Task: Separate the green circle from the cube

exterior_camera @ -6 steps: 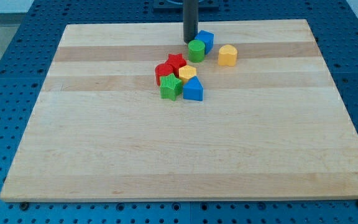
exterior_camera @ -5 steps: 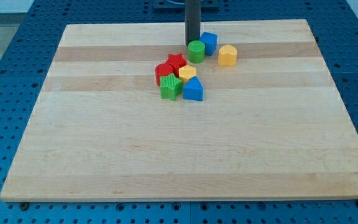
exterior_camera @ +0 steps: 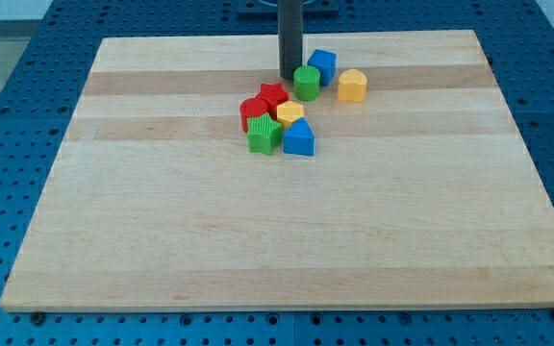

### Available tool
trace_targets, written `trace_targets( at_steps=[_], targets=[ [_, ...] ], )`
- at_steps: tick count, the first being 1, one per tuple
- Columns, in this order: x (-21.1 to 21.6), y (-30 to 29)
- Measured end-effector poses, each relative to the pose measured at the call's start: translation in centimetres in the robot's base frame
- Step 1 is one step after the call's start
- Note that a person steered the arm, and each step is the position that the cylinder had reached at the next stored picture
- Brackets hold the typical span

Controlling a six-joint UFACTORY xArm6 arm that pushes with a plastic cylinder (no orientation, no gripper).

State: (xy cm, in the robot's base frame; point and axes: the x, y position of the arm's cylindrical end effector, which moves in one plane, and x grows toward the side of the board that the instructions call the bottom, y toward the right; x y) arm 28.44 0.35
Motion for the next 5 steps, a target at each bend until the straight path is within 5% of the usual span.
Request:
trace_targets(
  at_steps=[5],
  targets=[
    [1.2,4.1]
  ],
)
